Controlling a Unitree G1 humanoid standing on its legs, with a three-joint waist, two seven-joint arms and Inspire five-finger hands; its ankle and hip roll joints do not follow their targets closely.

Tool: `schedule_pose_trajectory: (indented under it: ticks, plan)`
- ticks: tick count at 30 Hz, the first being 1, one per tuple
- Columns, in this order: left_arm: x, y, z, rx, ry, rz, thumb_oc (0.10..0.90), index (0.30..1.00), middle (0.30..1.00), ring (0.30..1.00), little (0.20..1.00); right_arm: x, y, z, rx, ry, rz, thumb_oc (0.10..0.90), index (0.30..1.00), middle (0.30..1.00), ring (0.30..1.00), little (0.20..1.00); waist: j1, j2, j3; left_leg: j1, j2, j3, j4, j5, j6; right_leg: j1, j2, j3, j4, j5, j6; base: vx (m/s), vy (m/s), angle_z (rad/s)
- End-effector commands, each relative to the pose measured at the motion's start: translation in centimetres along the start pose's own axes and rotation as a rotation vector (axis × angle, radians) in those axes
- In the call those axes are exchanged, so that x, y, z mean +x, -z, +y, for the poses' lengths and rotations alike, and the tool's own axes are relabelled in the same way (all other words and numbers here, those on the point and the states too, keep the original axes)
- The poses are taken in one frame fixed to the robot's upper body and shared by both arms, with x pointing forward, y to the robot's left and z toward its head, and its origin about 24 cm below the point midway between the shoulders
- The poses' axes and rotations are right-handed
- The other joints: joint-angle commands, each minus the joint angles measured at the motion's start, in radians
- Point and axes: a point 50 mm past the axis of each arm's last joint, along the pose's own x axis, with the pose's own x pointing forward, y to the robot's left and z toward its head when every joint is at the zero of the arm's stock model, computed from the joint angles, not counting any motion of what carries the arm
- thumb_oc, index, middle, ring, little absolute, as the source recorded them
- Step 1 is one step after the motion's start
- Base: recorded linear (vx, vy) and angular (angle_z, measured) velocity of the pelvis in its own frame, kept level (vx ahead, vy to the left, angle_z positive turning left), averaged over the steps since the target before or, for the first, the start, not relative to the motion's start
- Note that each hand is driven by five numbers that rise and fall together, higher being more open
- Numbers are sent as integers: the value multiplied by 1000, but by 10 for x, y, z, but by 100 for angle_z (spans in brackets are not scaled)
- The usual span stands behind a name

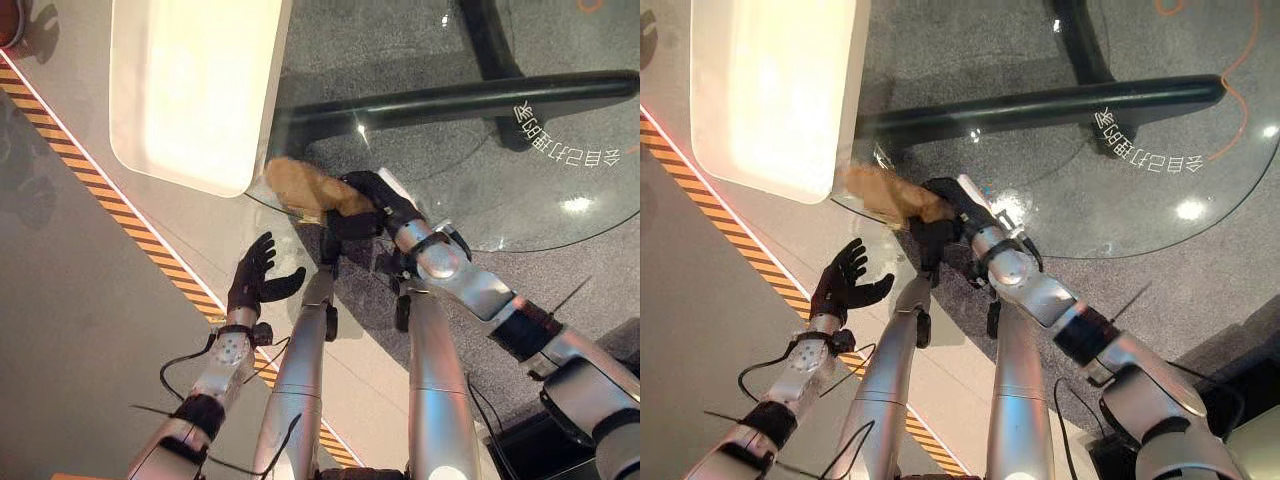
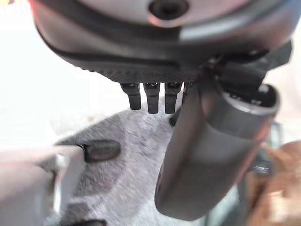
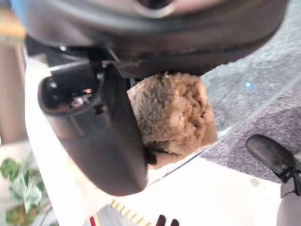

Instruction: Wipe the table with a cloth and put it in the basket.

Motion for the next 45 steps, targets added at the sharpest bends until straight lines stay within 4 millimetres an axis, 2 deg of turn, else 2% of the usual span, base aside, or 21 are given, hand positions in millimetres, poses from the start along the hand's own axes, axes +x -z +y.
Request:
schedule_pose_trajectory:
  ticks: [1,8,11,13,19,24,29,40,45]
  plan:
    - [-9,-19,-5,-73,65,-120,800,900,900,900,900,-18,-34,-2,105,-48,-219,100,300,300,300,200,0,30,-13,73,1,57,53,-99,-1,43,70,76,-130,72,39,-57,-23,-1]
    - [-17,-31,-12,-187,207,-136,800,900,900,900,900,-41,-36,-3,219,-75,-315,100,300,300,300,200,-26,19,-13,137,12,60,22,-86,4,106,81,62,-133,62,25,-52,-15,-3]
    - [-22,-36,-17,-309,277,-155,800,900,900,900,900,-49,-40,-5,257,-90,-366,100,300,300,300,200,-36,17,-13,150,18,66,16,-85,5,119,81,59,-132,59,21,-34,3,-5]
    - [-26,-42,-22,-485,377,-196,800,900,900,900,900,-55,-46,-4,286,-106,-418,100,300,300,300,200,-44,13,-13,157,22,70,16,-86,5,125,79,56,-127,58,20,-34,-13,-14]
    - [-29,-67,-39,-706,551,-305,800,900,900,900,900,-64,-60,1,312,-142,-497,100,300,300,300,200,-55,9,-13,154,32,80,16,-85,10,121,72,50,-121,61,18,-17,-1,-2]
    - [-29,-86,-51,-641,622,-337,800,900,900,900,900,-68,-73,5,312,-175,-556,100,300,300,300,200,-60,10,-13,149,35,83,7,-74,14,118,69,50,-132,70,15,-19,22,-3]
    - [-30,-89,-58,-680,670,-322,800,900,900,900,900,-68,-81,11,305,-214,-586,100,300,300,300,200,-60,15,-13,142,38,91,10,-70,14,114,60,46,-132,72,12,-13,41,-9]
    - [-34,-113,-70,-815,840,-384,800,900,900,900,900,-57,-73,31,204,-277,-463,100,300,300,300,200,-48,21,-13,132,47,97,-7,-54,13,107,47,35,-140,76,7,-7,13,-1]
    - [-33,-119,-73,-846,850,-385,800,900,900,900,900,-55,-73,37,160,-317,-460,100,300,300,300,200,-43,22,-13,129,45,92,-9,-49,13,104,45,34,-136,77,6,0,0,0]
